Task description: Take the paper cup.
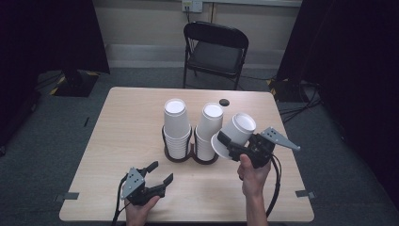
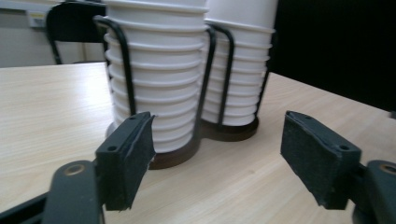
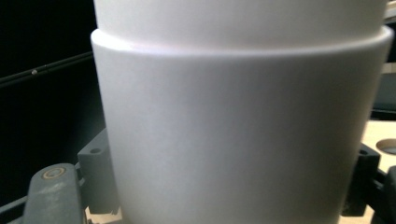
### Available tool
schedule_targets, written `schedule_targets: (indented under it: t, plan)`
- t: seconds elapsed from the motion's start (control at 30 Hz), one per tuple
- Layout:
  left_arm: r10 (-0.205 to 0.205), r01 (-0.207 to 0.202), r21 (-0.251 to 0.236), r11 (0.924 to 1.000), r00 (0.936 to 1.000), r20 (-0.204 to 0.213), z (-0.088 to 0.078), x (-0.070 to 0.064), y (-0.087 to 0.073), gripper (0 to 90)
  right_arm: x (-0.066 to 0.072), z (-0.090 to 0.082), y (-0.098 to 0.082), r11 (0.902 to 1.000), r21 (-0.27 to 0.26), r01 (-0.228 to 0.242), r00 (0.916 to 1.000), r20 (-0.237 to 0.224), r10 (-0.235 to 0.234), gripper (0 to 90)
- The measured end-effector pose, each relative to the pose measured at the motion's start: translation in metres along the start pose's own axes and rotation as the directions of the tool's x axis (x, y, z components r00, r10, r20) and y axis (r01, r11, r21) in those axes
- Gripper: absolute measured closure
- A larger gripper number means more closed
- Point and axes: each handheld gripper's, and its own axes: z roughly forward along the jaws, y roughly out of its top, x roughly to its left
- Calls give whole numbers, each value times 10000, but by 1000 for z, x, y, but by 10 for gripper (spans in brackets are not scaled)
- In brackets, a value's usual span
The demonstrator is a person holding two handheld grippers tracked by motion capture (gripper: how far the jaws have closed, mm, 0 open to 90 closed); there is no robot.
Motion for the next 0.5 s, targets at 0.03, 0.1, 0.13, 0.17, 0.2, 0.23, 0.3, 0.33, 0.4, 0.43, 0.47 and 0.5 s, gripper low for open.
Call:
schedule_targets:
  t: [0.03,0.1,0.13,0.17,0.2,0.23,0.3,0.33,0.4,0.43,0.47,0.5]
  plan:
    - [-24,24,-1,10000,10000,22,0,0,0,280,0,0,-3,10000,62,-39,10000,-5,39,170]
    - [-42,42,-24,10000,10000,85,2,-1,1,274,2,0,-9,9998,183,-86,10000,7,86,170]
    - [-29,30,-32,10000,9999,139,2,-2,1,257,3,0,-12,9997,210,-121,9999,-6,121,170]
    - [-6,8,-46,10000,9997,243,2,-1,1,251,4,0,-15,9996,254,-155,9999,-57,157,169]
    - [2,-1,-43,10000,9994,341,3,-1,1,252,6,0,-18,9995,268,-163,9998,-76,166,170]
    - [-44,46,-52,10000,9988,493,4,-2,1,262,7,-1,-20,9995,277,-172,9998,-96,175,170]
    - [118,-116,-32,9999,9978,647,5,-3,2,262,8,-1,-26,9992,319,-233,9996,-167,238,170]
    - [199,-195,-68,9998,9973,707,6,-3,2,262,9,0,-28,9990,365,-272,9995,-167,278,170]
    - [288,-281,-101,9996,9965,780,7,-5,2,276,10,1,-32,9982,487,-339,9994,-86,343,170]
    - [339,-329,-138,9994,9962,798,7,-6,3,281,10,1,-36,9978,538,-377,9993,-41,380,170]
    - [336,-325,-146,9994,9961,816,8,-7,3,284,10,2,-38,9976,543,-422,9991,-35,424,171]
    - [483,-474,-127,9988,9950,872,8,-8,3,298,9,2,-40,9974,580,-437,9990,-24,439,171]
